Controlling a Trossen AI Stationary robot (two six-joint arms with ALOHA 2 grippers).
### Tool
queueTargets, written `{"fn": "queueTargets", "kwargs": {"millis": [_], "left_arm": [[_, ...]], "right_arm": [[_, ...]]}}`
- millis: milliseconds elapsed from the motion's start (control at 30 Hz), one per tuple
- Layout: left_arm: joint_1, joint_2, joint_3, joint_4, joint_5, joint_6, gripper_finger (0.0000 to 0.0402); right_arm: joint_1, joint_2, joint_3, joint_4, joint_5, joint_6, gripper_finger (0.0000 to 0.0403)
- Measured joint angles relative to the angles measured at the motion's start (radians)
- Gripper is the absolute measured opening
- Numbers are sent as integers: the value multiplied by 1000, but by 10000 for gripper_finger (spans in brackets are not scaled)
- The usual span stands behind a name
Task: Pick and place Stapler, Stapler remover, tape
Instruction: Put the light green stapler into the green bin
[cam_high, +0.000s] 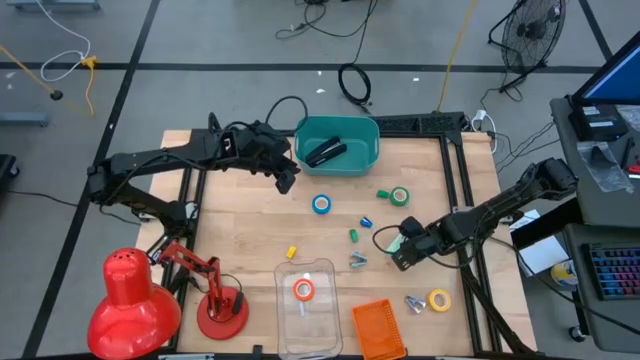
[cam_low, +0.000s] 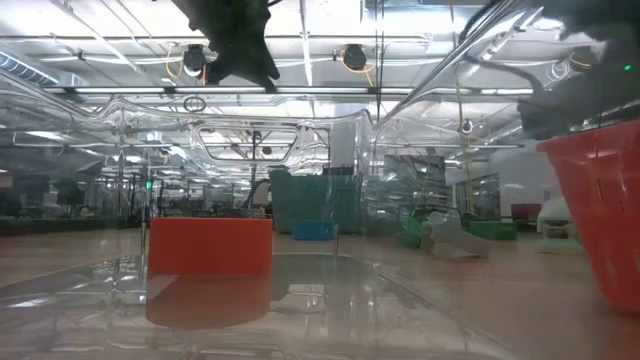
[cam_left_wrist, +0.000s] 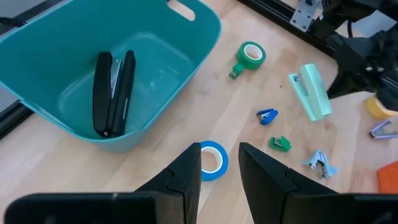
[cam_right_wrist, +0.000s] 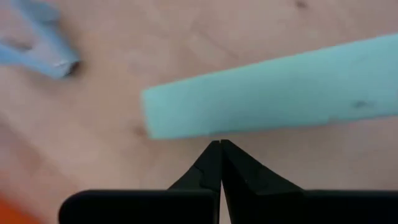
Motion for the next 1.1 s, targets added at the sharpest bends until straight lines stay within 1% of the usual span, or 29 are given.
{"fn": "queueTargets", "kwargs": {"millis": [67,167,267,367,433,500,567,633,733,800,833,1000,1100], "left_arm": [[0,0,0,0,0,0,111],[0,0,0,0,0,0,111],[0,0,0,1,0,0,111],[0,0,0,1,0,0,111],[0,0,0,1,0,0,111],[0,0,0,1,0,0,111],[0,0,0,2,0,-1,111],[0,0,0,2,0,-7,111],[-7,0,0,2,0,-14,111],[-18,0,0,1,0,-18,111],[-23,0,0,1,1,-18,111],[-52,0,0,-1,3,-21,111],[-68,0,0,-5,2,-21,111]], "right_arm": [[1,-20,5,27,-25,0,0],[1,-58,43,-1,-37,-17,0],[-5,-104,94,-15,-31,-75,0],[-22,-151,137,-2,17,-164,0],[-34,-186,149,39,46,-294,0],[-43,-214,150,74,43,-478,0],[-48,-229,150,65,43,-671,0],[-65,-234,150,4,36,-807,8],[-139,-201,149,-128,-43,-869,39],[-169,-166,148,-191,-58,-906,68],[-177,-150,148,-195,-59,-930,83],[-193,-74,150,-104,-62,-1058,153],[-186,-24,176,-141,-66,-1134,186]]}}
